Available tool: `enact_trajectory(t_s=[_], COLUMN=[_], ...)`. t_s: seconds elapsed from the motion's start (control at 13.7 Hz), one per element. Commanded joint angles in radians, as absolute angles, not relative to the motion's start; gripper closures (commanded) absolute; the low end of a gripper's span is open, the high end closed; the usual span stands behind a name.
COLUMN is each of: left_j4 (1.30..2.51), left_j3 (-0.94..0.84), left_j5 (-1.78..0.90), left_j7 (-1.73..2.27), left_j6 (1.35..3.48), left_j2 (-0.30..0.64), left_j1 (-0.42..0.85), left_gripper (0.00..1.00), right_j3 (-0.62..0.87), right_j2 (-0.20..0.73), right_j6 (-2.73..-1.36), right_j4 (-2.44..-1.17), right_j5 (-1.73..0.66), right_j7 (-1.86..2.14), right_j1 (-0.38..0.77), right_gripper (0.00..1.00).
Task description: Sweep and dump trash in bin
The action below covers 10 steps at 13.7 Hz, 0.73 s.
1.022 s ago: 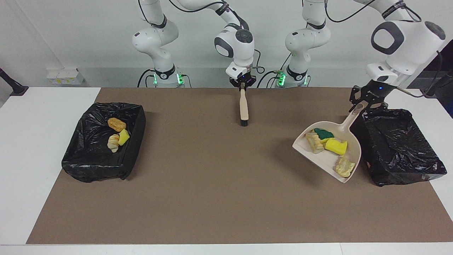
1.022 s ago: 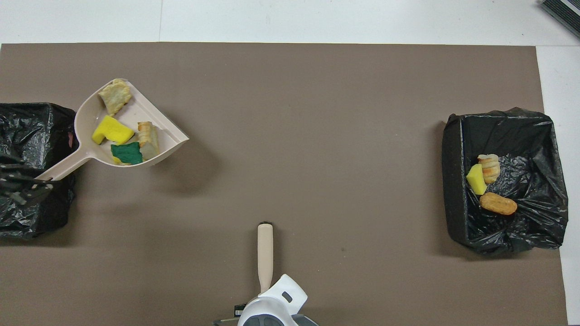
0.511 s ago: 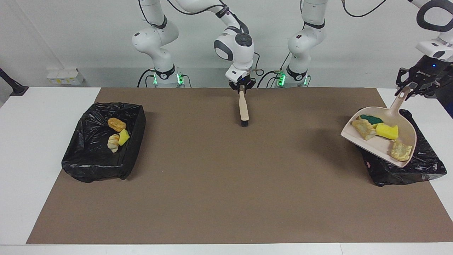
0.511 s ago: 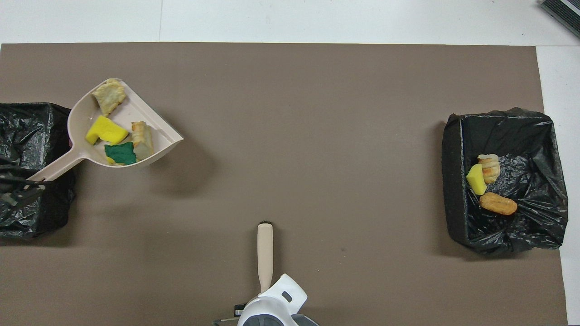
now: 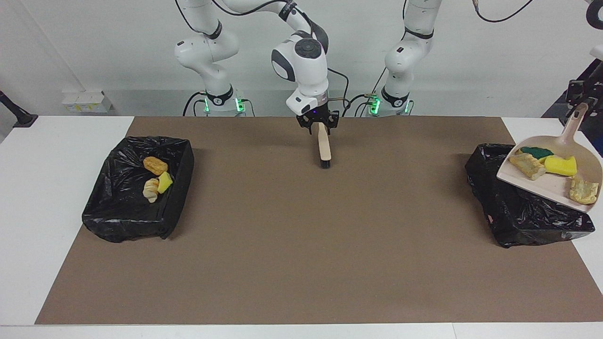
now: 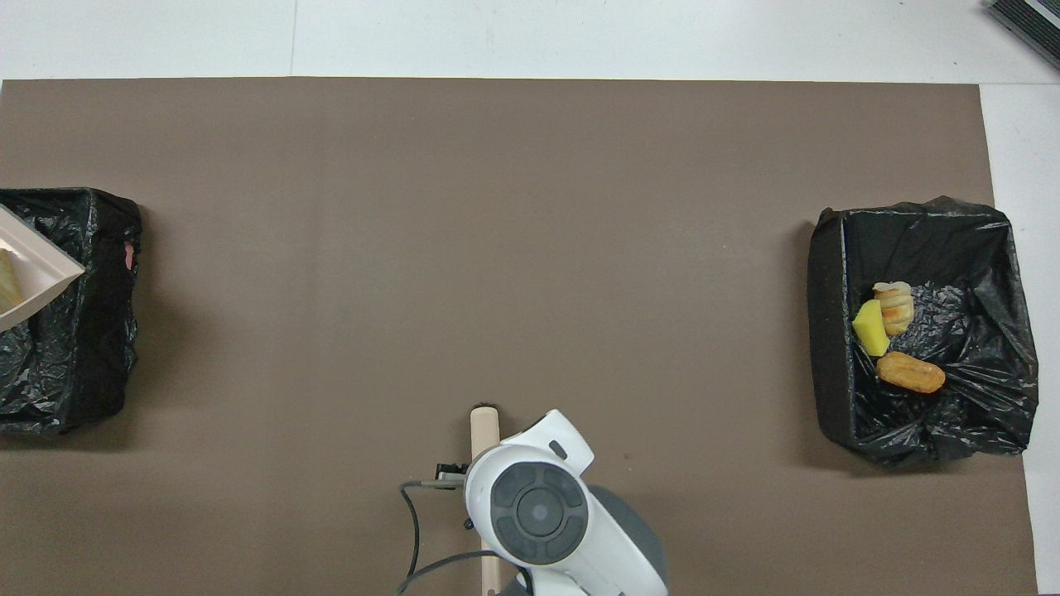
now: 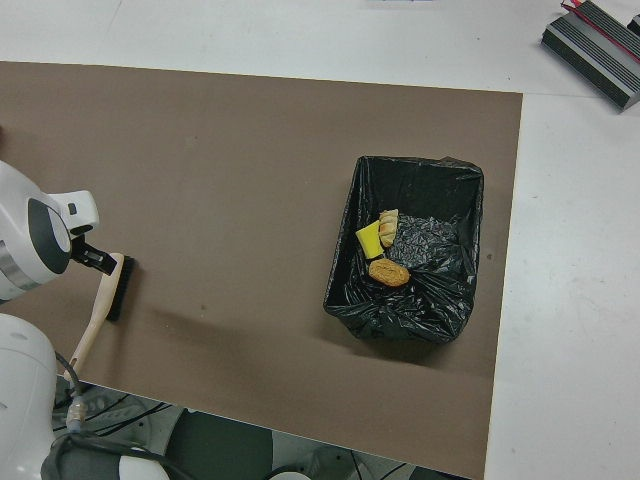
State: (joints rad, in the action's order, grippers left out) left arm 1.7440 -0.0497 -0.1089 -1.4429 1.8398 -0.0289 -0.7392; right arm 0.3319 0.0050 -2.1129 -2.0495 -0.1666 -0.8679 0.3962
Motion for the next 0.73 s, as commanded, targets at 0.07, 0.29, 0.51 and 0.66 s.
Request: enact_trajectory(t_s=[0.07,0.29,0.51,0.66], left_j4=[1.727,1.710,1.710,1.710], left_j3=[-0.046,-0.051,-0.058,-0.057], left_j5=[-0.048,0.105,0.274,0.279], left_j7=[-1.574,-1.583,-1.583,-1.606], left_j6=[1.939,2.020,2.077,2.059], left_j2=[0.004,0.060,0.064,0.063], left_j1=[-0.778,-0.758,-0.724,-0.716], left_gripper=[1.00,1.00,1.00,1.00], right_j3=[0.333,0.324,0.321,0.321], right_j2=[-0.095,-0.098,-0.077,-0.071], right_j6=[-2.028,-1.875,-1.752,-1.679], right_j4=[-2.002,-1.861,-1.738,-1.677], right_j5=[-0.155,-0.153,-0.115,-0.034], right_j7=[-0.806,-0.665,-0.481,-0.450], right_j1=[0.237,0.085,-0.050,-0.090], right_gripper=[0.00,0.00,0.00,0.00])
